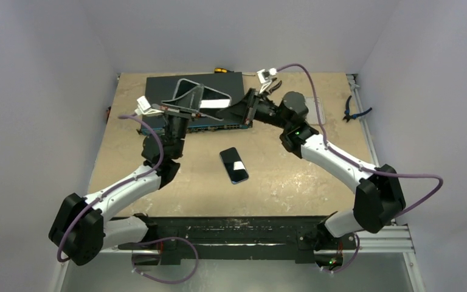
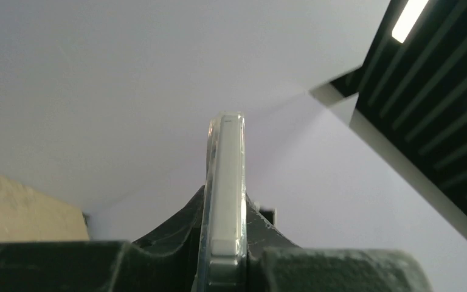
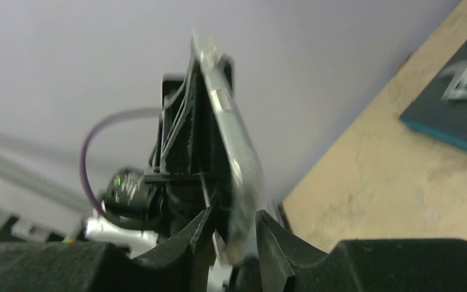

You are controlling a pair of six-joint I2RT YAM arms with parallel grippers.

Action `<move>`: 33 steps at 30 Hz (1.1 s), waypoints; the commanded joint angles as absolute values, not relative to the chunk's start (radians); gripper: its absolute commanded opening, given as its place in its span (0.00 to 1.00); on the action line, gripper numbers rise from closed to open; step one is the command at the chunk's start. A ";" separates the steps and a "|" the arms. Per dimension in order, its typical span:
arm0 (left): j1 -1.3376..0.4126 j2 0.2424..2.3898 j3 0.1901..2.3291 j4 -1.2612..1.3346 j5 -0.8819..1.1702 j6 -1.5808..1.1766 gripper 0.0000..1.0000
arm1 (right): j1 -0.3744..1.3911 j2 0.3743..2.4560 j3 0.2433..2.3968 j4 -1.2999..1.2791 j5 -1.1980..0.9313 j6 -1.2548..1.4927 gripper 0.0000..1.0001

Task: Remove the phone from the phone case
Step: Remove the phone case from the phone.

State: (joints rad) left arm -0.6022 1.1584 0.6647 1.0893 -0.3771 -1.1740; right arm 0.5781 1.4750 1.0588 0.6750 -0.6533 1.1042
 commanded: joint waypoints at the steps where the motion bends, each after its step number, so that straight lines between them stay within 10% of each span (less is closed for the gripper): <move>1: -0.681 1.183 0.752 1.168 -0.020 -1.325 0.00 | 0.744 1.508 1.165 0.043 -0.767 0.771 0.35; 7: -0.694 1.140 0.808 1.114 -0.013 -1.233 0.00 | 0.720 1.482 1.161 -0.063 -0.614 0.742 0.34; 23: -0.696 1.071 0.747 1.078 -0.072 -1.218 0.00 | 0.623 1.195 0.773 0.987 -0.644 1.229 0.51; 33: -0.697 1.094 0.732 1.079 -0.072 -1.214 0.00 | 0.606 1.204 0.794 1.148 -0.595 1.310 0.48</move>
